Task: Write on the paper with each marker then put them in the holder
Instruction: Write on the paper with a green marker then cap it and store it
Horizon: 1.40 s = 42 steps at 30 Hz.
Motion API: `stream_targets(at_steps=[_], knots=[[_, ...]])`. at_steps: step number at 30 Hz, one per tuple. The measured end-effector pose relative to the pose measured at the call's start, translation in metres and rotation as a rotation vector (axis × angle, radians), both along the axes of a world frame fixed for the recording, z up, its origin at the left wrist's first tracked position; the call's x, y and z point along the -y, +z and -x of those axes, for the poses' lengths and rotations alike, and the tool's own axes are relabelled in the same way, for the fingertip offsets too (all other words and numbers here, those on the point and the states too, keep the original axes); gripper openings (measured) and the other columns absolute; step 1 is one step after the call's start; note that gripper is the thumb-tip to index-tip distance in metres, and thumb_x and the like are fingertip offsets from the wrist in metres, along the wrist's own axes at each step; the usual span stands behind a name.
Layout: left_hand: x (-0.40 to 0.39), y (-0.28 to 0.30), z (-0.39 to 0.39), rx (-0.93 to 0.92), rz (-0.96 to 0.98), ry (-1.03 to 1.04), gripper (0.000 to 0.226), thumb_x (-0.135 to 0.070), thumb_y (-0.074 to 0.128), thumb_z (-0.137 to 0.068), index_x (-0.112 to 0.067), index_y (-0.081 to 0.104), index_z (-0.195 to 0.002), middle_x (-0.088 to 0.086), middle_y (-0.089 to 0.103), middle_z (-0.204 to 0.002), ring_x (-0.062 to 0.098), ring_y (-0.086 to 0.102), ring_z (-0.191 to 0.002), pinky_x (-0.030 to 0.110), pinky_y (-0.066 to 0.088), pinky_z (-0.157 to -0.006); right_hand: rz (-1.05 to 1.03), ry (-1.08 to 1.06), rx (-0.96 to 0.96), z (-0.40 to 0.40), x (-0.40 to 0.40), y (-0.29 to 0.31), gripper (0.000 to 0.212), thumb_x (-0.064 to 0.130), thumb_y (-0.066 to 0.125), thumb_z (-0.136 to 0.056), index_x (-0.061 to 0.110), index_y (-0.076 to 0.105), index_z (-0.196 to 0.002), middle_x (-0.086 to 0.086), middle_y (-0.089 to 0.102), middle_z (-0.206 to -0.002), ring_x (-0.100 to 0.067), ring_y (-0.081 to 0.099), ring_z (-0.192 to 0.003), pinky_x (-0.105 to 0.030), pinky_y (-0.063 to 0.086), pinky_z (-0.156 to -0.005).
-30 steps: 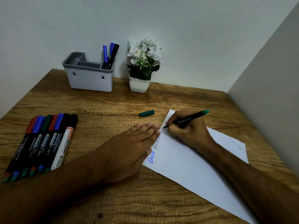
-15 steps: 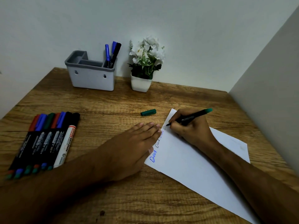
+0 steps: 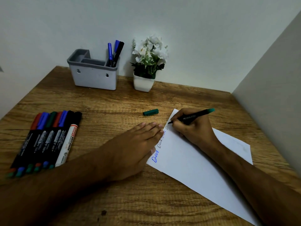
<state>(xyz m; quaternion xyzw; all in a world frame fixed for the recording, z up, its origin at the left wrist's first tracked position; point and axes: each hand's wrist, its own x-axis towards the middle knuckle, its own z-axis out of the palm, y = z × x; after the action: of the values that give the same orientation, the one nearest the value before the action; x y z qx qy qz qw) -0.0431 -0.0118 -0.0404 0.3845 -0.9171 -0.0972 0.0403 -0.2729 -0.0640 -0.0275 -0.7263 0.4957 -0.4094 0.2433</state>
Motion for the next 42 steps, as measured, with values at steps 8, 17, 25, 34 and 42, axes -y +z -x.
stream_targets(at_steps=[8,17,25,34,42], knots=[[-0.002,0.002,0.000,-0.034,-0.002,0.002,0.060,-0.040,0.010,-0.101,-0.023,-0.003,-0.158,-0.009,-0.013,-0.164,0.002,-0.021,-0.147,0.022,-0.015,-0.119,-0.010,-0.003,0.018,-0.001,0.000,-0.001,0.019,-0.006,0.069,-0.079,0.011,0.075,-0.074,0.013,0.067,-0.060,-0.003,0.060,-0.053,-0.015,0.043,-0.053],[0.000,0.003,-0.001,-0.062,-0.009,0.003,0.062,-0.043,0.008,-0.099,-0.025,0.001,-0.158,-0.011,-0.007,-0.165,-0.001,-0.017,-0.148,0.019,-0.014,-0.118,-0.112,-0.092,0.183,-0.003,0.003,0.003,0.018,-0.010,0.060,-0.083,0.000,0.072,-0.074,0.000,0.061,-0.050,-0.018,0.053,-0.042,-0.029,0.044,-0.049],[0.004,0.010,0.000,-0.137,-0.021,0.016,0.056,-0.037,0.030,-0.106,-0.026,0.013,-0.158,-0.013,0.006,-0.164,-0.007,-0.007,-0.146,0.001,-0.017,-0.103,-0.186,-0.032,0.190,-0.011,0.008,0.016,0.019,-0.007,0.062,-0.087,0.004,0.076,-0.079,-0.004,0.071,-0.064,-0.011,0.061,-0.057,-0.031,0.050,-0.061],[0.041,0.039,0.011,-0.229,0.256,0.249,0.021,-0.026,0.050,-0.094,-0.020,0.068,-0.102,-0.002,0.069,-0.092,0.017,0.065,-0.085,0.037,0.054,-0.070,-0.158,-0.021,0.282,-0.010,0.010,0.027,0.014,-0.005,0.063,-0.091,-0.001,0.075,-0.086,-0.015,0.071,-0.069,-0.020,0.062,-0.054,-0.034,0.053,-0.052],[0.087,0.032,0.038,-0.186,0.214,0.398,0.017,-0.027,0.064,-0.090,-0.018,0.071,-0.103,0.000,0.067,-0.102,0.020,0.064,-0.094,0.033,0.053,-0.075,-0.127,-0.009,0.286,-0.006,0.010,0.025,0.013,-0.003,0.066,-0.090,0.005,0.076,-0.090,-0.005,0.072,-0.068,-0.015,0.064,-0.053,-0.032,0.054,-0.049]])
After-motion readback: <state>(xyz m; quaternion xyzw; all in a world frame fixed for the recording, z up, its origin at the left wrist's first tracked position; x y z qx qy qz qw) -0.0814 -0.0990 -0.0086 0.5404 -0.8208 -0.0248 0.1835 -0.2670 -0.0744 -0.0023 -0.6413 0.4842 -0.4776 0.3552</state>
